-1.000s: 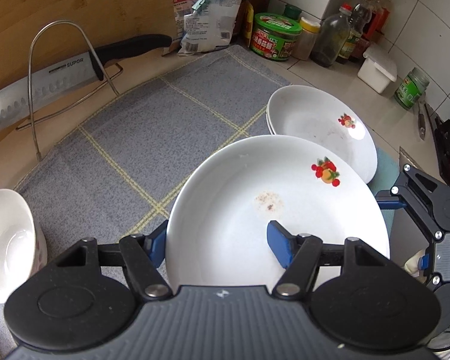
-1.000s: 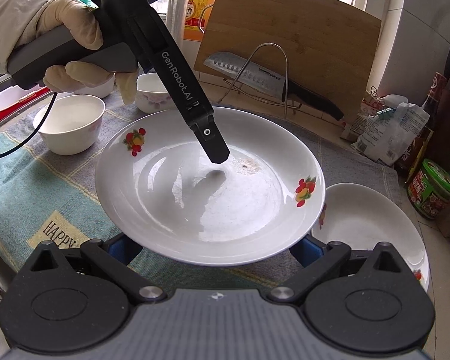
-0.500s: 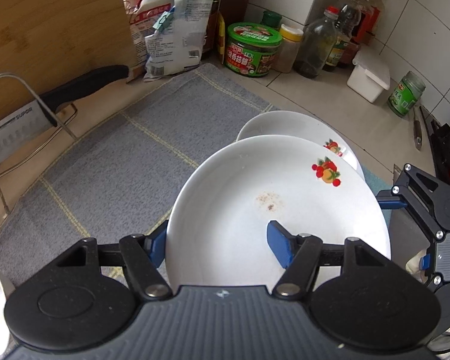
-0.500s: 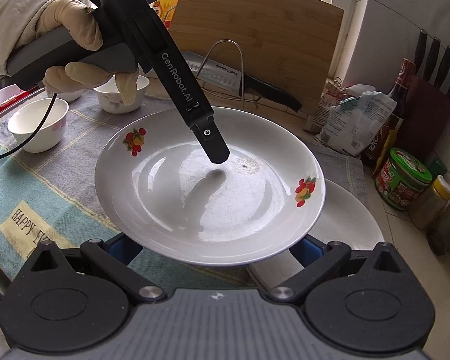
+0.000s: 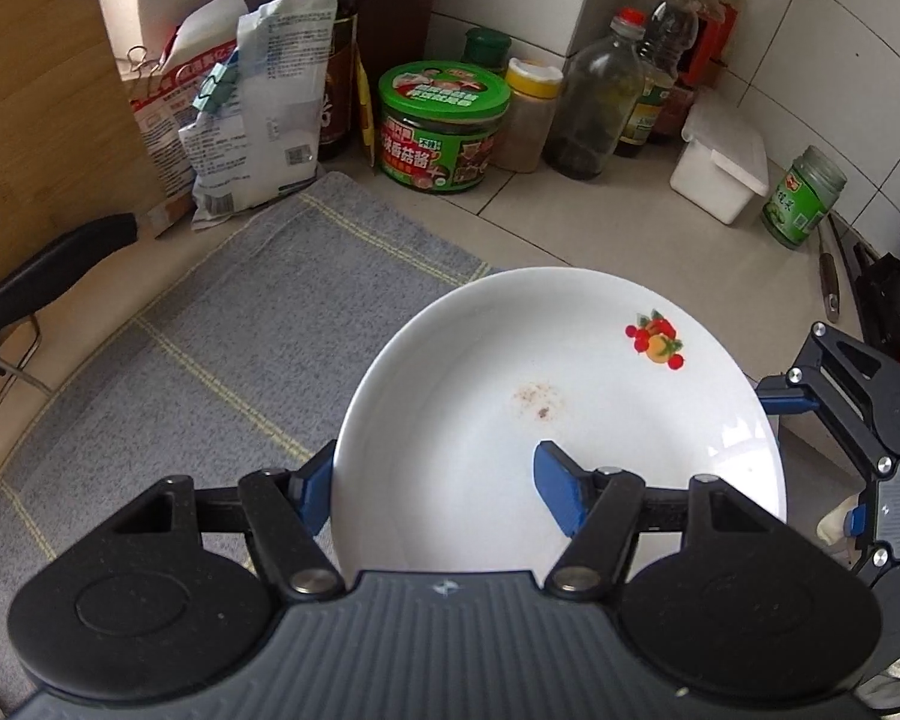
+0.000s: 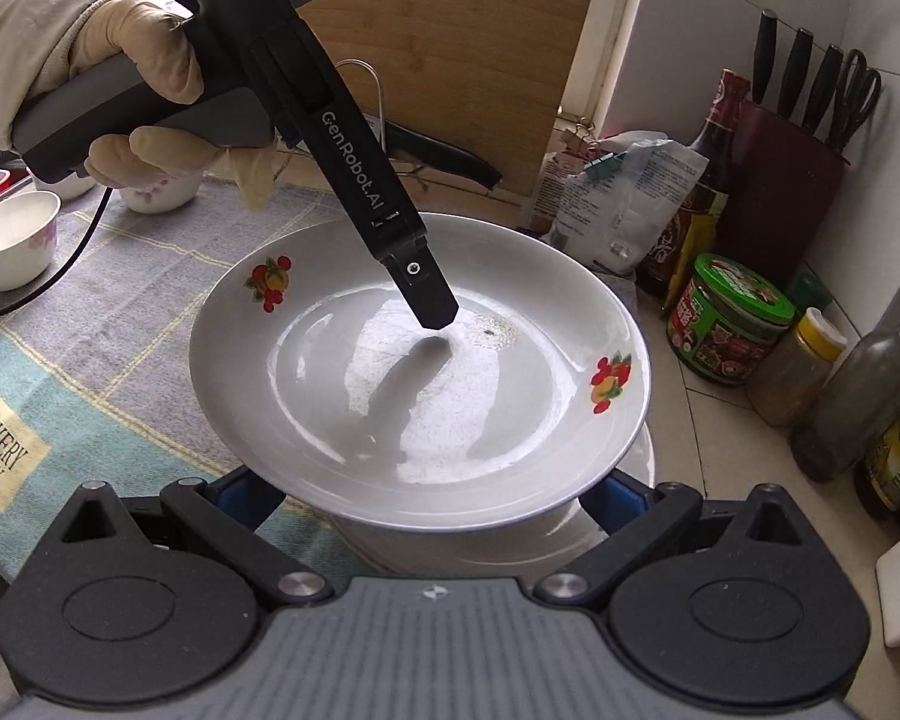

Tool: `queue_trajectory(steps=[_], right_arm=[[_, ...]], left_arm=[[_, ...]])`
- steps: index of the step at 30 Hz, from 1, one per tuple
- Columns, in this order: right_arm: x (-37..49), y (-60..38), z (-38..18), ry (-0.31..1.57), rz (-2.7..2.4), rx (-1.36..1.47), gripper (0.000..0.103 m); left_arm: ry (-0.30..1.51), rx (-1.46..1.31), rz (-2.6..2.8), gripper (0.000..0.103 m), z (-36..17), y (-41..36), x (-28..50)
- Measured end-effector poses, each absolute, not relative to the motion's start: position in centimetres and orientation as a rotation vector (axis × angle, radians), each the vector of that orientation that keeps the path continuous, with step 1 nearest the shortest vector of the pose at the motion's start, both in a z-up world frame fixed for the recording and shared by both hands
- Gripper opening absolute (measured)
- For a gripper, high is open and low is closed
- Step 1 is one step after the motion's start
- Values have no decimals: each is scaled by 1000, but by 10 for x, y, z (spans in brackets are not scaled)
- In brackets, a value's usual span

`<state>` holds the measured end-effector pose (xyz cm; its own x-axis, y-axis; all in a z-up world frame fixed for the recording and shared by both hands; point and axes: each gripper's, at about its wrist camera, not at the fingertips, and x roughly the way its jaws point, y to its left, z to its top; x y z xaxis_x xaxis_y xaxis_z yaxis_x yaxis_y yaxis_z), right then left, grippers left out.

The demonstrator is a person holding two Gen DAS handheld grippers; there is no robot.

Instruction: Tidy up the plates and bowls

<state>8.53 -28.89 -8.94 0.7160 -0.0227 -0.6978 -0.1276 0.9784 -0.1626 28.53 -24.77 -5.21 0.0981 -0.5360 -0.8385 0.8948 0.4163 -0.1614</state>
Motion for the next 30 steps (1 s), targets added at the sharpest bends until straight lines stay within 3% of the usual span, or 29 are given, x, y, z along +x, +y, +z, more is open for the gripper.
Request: queue_trajectory(steps=[30], right_arm=[[104, -325, -103, 846, 54, -78, 103]], left_arm=[[1040, 490, -1117, 67, -81, -286, 297]])
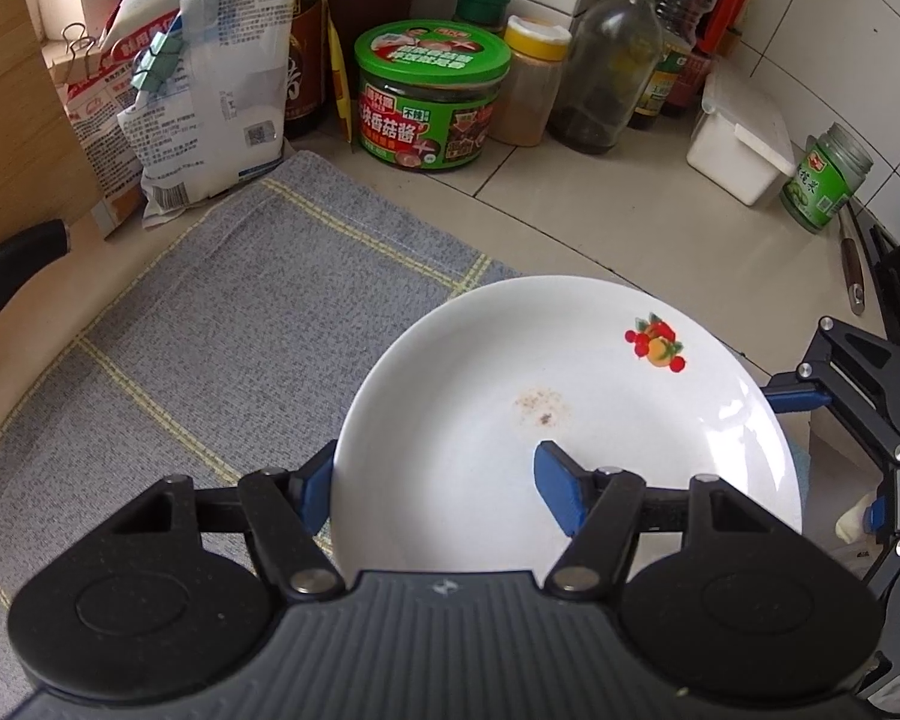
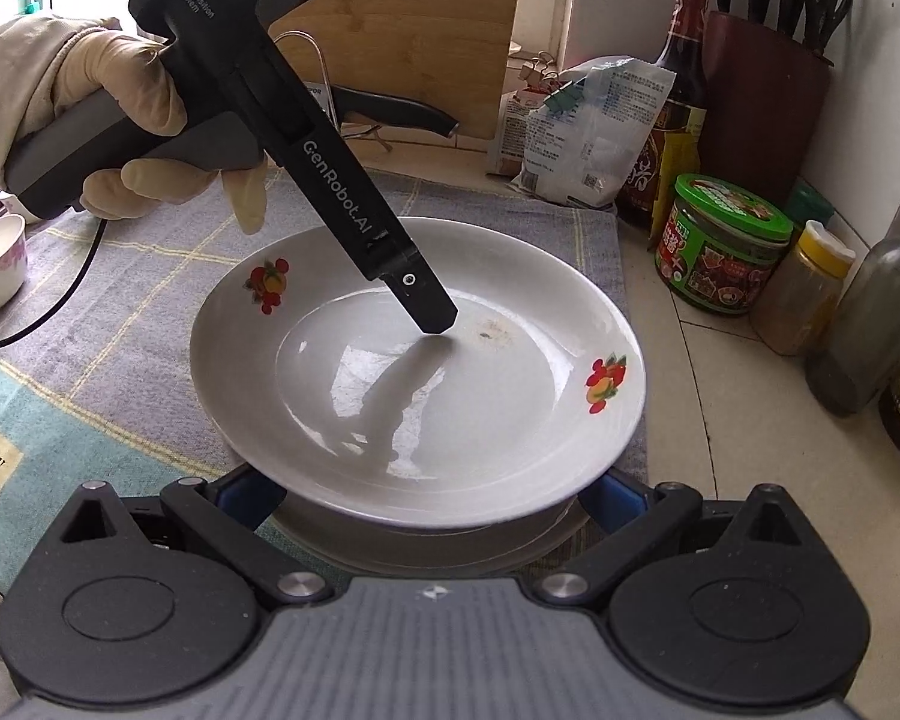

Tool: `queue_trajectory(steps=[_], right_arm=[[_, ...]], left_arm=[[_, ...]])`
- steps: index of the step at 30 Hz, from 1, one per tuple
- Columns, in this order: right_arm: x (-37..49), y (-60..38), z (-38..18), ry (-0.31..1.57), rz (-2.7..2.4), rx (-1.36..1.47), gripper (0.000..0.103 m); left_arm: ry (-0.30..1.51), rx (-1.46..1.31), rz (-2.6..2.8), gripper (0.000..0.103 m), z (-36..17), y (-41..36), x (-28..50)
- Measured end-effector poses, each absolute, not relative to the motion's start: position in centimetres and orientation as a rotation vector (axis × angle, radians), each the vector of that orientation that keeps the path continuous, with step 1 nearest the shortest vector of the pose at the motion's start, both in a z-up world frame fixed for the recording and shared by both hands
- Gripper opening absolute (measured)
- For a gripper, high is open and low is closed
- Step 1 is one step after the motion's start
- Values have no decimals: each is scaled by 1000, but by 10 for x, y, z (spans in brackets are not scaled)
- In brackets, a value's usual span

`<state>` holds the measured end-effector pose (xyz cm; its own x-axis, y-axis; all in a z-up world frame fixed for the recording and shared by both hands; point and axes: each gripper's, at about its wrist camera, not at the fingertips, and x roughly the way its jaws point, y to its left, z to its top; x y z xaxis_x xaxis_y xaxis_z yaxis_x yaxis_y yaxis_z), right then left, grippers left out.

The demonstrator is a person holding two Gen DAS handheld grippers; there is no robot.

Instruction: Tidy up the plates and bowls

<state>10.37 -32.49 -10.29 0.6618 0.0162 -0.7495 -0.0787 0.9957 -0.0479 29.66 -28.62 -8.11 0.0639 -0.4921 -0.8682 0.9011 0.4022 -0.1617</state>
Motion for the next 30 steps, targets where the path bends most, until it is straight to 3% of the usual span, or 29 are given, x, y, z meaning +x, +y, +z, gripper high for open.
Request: queue_trajectory(steps=[22, 25, 30], right_arm=[[109, -327, -100, 916, 23, -97, 103], [107, -326, -98, 916, 22, -105, 103], [108, -325, -97, 925, 16, -104, 103]], left_arm=[[1034, 444, -1121, 70, -84, -278, 296], [1024, 432, -1140, 77, -82, -274, 294], [1019, 423, -1138, 77, -82, -274, 293]])
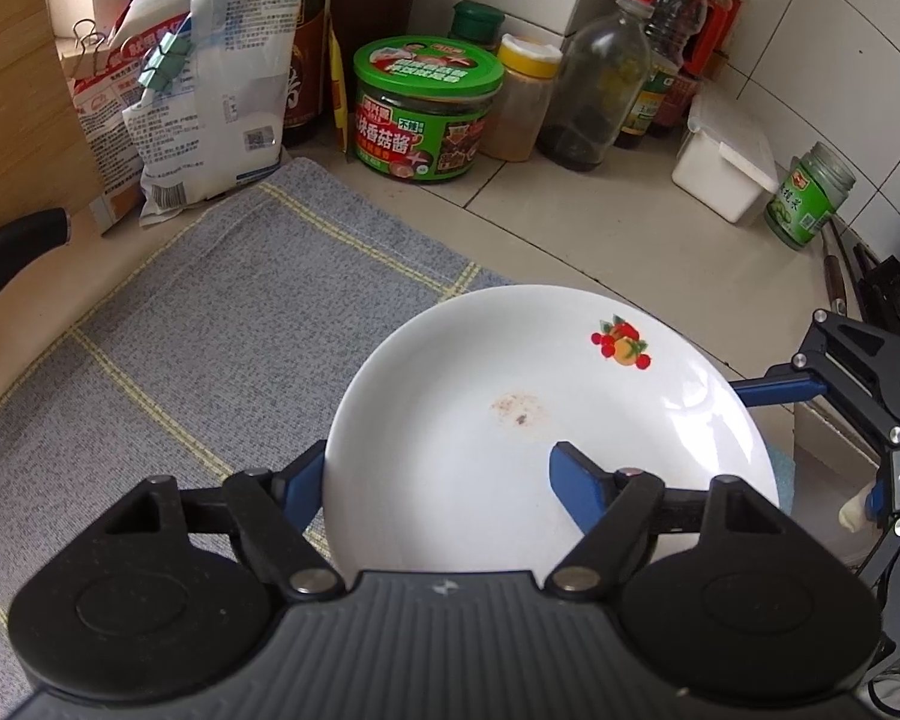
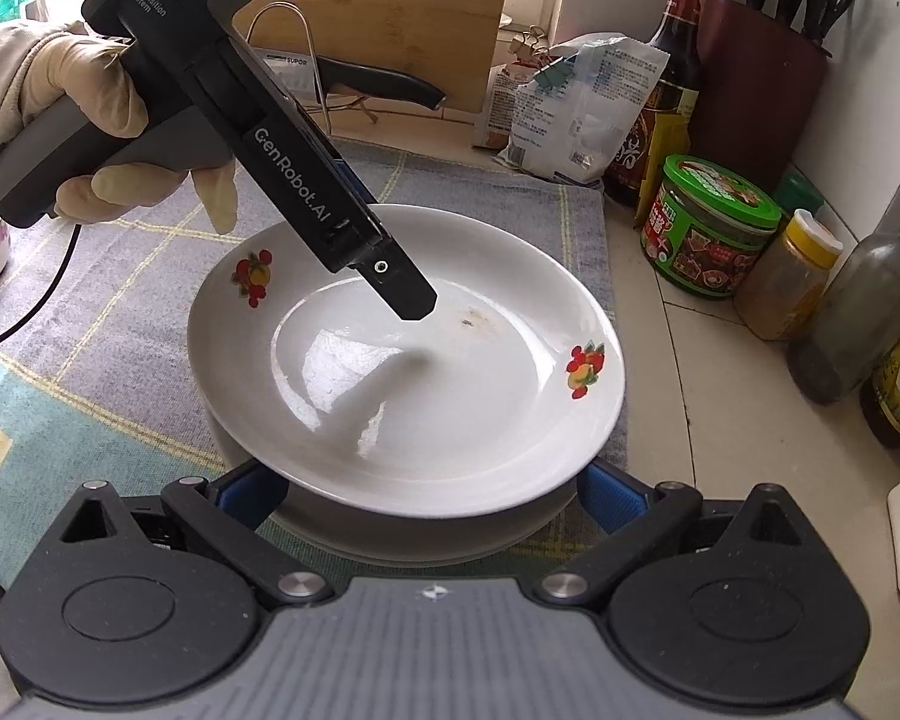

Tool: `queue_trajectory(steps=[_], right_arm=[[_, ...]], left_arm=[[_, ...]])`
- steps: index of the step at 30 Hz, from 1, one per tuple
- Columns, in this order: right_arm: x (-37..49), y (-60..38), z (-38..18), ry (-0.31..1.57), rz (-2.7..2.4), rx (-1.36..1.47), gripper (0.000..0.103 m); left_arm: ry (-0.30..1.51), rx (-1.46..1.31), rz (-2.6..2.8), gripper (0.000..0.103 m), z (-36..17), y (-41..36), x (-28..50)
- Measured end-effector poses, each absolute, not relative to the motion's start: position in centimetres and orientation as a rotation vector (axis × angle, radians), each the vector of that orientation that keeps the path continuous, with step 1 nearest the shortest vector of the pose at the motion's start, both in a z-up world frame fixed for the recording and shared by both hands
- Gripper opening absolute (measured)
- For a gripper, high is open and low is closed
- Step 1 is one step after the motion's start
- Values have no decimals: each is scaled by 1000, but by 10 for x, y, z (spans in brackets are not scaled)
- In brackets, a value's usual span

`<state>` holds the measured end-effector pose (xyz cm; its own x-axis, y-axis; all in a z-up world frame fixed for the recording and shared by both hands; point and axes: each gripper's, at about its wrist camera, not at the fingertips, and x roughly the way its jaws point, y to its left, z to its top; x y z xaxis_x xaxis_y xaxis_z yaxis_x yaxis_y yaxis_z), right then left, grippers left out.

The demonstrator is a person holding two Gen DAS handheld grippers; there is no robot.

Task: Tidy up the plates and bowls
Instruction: 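Lower the plate onto the stack and open the right tool while the left tool lowers its plate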

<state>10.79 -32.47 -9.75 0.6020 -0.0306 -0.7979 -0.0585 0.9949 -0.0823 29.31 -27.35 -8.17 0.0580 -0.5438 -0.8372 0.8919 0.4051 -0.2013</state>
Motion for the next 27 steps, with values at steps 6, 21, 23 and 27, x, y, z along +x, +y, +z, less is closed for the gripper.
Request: queue_trajectory(steps=[6, 21, 23, 27], right_arm=[[105, -326, -96, 944, 28, -70, 103], [93, -323, -93, 954, 14, -78, 103], [91, -323, -90, 945, 5, -74, 103], [89, -320, -87, 935, -25, -80, 103]], left_arm=[[1024, 413, -1140, 77, -83, -273, 294], [978, 406, -1111, 81, -77, -266, 288], [929, 400, -1089, 89, -70, -258, 285], [837, 371, -1037, 93, -53, -239, 278]])
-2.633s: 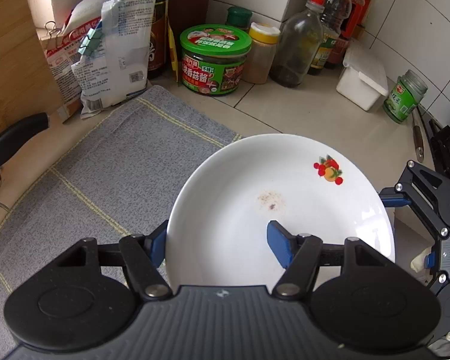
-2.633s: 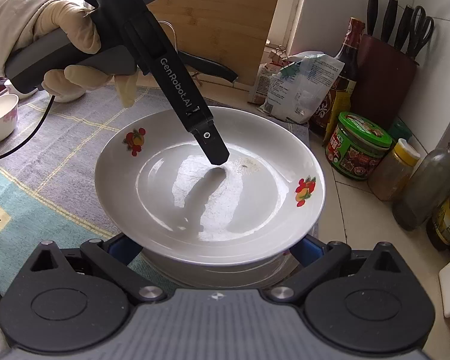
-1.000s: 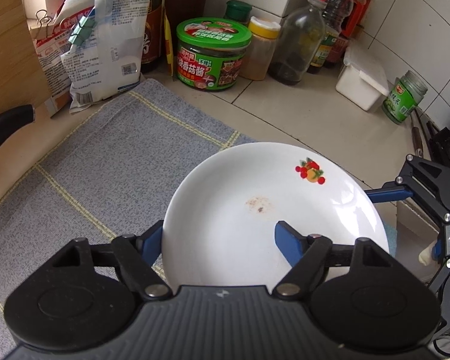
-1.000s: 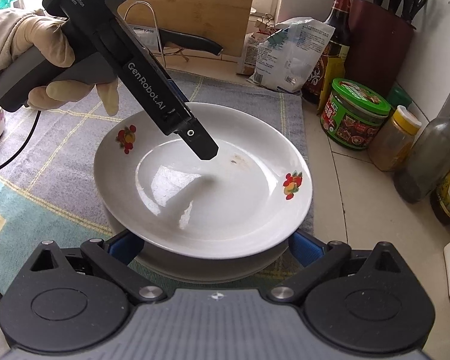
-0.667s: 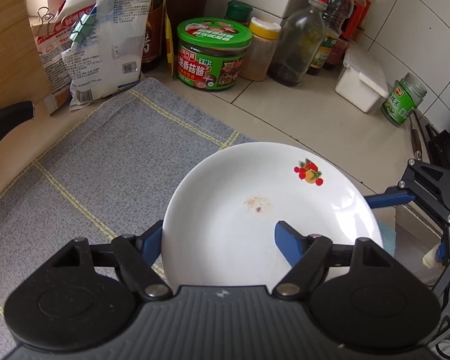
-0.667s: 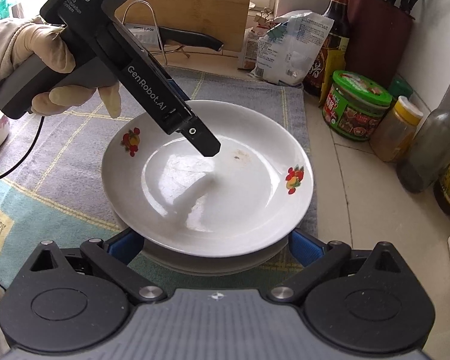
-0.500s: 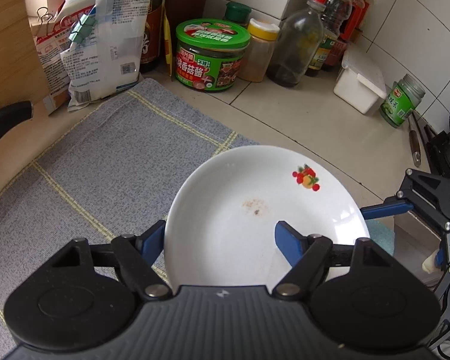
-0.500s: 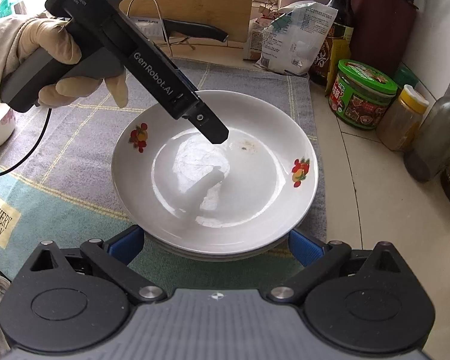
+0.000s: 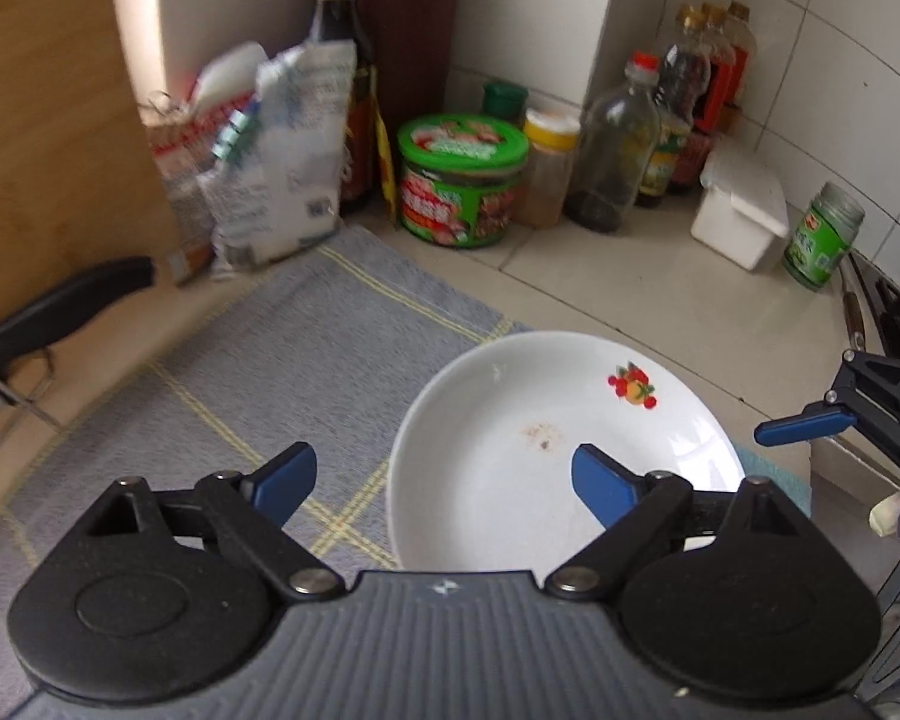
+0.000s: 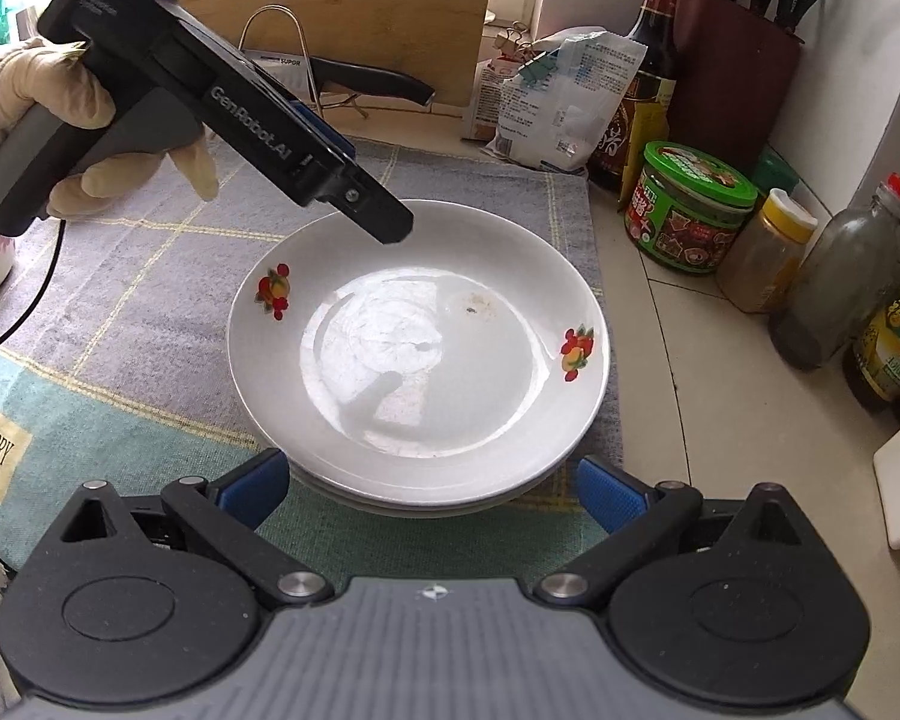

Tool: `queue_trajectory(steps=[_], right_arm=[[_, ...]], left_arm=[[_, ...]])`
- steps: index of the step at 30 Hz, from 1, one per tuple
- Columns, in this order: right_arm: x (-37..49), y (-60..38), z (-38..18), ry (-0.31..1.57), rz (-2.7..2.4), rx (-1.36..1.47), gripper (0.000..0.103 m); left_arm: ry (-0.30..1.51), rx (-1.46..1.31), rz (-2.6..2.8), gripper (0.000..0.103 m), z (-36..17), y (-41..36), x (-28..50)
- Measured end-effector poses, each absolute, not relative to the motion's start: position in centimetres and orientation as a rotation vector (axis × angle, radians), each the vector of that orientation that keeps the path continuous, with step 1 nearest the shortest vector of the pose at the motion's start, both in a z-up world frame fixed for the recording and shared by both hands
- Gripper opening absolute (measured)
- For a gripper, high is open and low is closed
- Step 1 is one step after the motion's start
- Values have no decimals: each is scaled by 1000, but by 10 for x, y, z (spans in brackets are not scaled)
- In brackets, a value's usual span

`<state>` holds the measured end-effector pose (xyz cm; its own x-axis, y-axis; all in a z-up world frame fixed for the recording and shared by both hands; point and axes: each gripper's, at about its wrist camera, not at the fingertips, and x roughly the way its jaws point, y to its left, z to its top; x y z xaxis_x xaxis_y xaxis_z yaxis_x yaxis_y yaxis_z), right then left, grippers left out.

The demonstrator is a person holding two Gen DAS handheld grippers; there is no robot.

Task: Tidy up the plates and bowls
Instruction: 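Lower the plate onto the stack and open the right tool while the left tool lowers its plate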

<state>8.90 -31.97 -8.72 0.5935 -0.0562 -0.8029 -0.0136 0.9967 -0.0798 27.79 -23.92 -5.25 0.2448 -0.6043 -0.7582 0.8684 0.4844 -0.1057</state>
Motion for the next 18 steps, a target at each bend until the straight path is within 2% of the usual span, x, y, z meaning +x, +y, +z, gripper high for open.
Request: queue_trajectory(steps=[8, 18], right_arm=[[90, -303, -79, 896, -70, -104, 103], [96, -255, -68, 843, -88, -92, 103]], left_arm=[[680, 344, -905, 99, -22, -195, 246], [685, 243, -774, 99, -10, -115, 212]])
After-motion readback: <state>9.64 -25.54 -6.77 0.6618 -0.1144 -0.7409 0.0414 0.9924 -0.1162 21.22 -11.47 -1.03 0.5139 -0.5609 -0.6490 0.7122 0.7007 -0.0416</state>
